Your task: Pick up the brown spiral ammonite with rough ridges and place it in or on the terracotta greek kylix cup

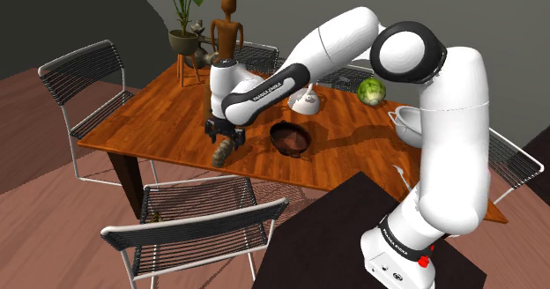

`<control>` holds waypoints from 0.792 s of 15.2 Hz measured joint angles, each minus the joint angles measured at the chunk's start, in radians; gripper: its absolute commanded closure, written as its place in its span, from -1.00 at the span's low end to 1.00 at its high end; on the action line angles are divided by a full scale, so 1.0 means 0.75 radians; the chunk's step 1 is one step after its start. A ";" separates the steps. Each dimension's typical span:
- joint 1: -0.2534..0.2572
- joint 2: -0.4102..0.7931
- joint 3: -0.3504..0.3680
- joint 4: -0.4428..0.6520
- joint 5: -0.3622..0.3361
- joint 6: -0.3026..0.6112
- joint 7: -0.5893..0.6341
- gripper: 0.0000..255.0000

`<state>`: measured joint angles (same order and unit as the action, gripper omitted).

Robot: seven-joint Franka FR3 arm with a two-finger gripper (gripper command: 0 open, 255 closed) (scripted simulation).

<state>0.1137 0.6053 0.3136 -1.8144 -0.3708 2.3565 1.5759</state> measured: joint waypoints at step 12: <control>0.010 0.046 -0.016 0.006 -0.020 0.040 0.015 1.00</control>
